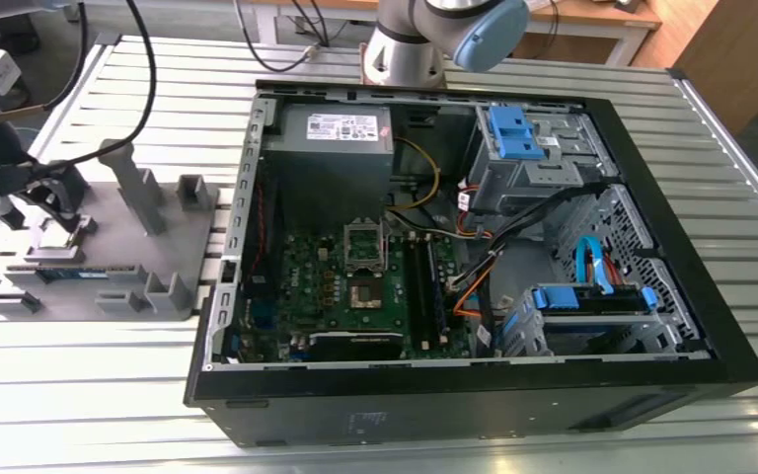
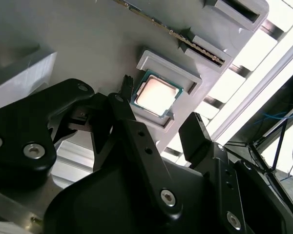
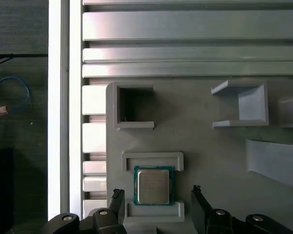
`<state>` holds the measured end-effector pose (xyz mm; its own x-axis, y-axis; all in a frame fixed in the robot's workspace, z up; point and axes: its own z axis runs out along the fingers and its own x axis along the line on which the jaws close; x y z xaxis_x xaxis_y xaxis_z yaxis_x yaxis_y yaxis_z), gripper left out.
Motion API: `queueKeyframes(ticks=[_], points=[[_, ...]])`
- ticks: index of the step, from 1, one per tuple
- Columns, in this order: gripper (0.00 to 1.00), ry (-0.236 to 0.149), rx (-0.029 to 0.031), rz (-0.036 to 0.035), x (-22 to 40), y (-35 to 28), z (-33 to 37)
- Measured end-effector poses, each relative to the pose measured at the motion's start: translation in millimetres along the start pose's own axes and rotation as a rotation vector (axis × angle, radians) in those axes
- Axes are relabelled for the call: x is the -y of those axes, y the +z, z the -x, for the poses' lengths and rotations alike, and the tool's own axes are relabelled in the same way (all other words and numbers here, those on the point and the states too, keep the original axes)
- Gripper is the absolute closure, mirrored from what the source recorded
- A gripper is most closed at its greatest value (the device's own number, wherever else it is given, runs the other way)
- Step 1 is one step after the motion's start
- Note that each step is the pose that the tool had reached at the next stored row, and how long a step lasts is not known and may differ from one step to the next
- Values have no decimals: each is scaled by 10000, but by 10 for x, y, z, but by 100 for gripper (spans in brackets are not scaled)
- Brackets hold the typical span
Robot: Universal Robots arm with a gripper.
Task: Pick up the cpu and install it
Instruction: 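Pick up the cpu and move it towards the insertion slot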
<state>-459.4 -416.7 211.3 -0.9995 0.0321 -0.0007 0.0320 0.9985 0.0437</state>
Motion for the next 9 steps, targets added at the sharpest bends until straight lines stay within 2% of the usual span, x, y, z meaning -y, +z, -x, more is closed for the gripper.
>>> queueKeyframes(ticks=[4,9], points=[[36,-45,45,1,-24,46,-1],[36,-57,73,2,-43,95,-1]])
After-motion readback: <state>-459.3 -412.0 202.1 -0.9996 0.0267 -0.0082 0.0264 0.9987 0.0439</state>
